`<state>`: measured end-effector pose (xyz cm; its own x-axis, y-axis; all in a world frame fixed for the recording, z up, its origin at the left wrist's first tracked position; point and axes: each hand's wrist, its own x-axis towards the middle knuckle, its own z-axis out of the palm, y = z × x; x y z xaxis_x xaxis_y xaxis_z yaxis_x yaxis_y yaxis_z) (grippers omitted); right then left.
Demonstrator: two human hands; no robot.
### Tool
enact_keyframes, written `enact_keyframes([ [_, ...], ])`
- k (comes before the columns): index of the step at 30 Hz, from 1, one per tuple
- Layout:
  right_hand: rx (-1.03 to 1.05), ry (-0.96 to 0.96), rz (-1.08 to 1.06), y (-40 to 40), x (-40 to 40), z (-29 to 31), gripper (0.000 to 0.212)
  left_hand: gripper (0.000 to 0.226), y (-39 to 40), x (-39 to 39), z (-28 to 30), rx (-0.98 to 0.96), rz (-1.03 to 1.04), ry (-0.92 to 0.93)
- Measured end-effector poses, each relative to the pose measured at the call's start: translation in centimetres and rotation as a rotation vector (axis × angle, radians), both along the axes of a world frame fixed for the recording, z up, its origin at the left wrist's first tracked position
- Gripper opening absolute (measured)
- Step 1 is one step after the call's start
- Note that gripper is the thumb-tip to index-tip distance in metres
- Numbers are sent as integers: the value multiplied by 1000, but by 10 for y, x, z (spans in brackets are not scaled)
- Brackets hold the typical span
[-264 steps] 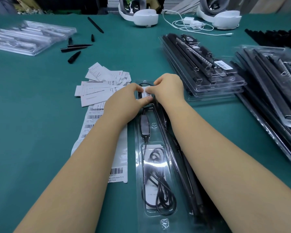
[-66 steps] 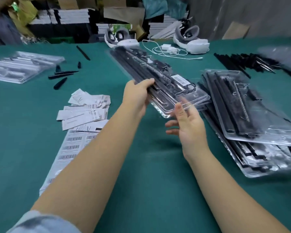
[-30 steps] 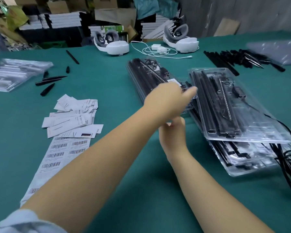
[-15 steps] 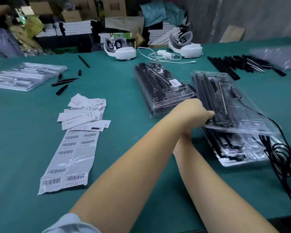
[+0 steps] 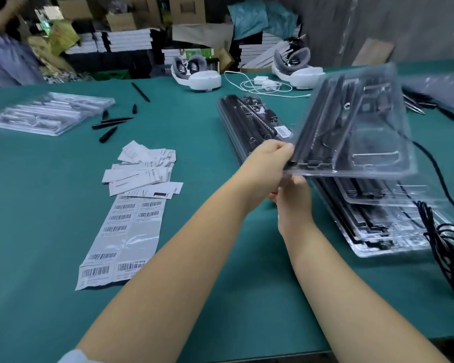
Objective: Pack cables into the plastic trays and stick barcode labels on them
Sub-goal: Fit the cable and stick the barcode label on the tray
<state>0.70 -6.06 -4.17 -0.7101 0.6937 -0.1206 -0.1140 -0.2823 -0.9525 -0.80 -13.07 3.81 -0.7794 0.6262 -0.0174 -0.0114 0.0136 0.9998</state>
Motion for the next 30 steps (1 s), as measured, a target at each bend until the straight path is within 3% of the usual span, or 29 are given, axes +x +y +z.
enact_keyframes([
  [3,-57,-18,-22,-3,-2,5,10,20,-35,-7,-1,240,-22,-130],
  [5,-38,-24,-42,-4,-1,9,14,24,-57,-15,-4,351,-59,-119],
  [11,-191,69,-1,-2,1,14,21,23,-123,-49,-14,283,129,-24],
  [17,-553,291,508,7,14,13,73,19,-167,-71,-42,22,346,19],
  [20,-599,351,788,7,19,12,68,25,-175,-78,-46,20,375,-8],
  [23,-806,467,1034,8,22,12,58,29,-179,-82,-47,-46,385,12],
  [25,-690,410,972,5,21,14,47,28,-182,-84,-48,-152,438,46],
  [30,36,29,606,-16,14,16,19,15,-180,-83,-52,-451,482,145],
])
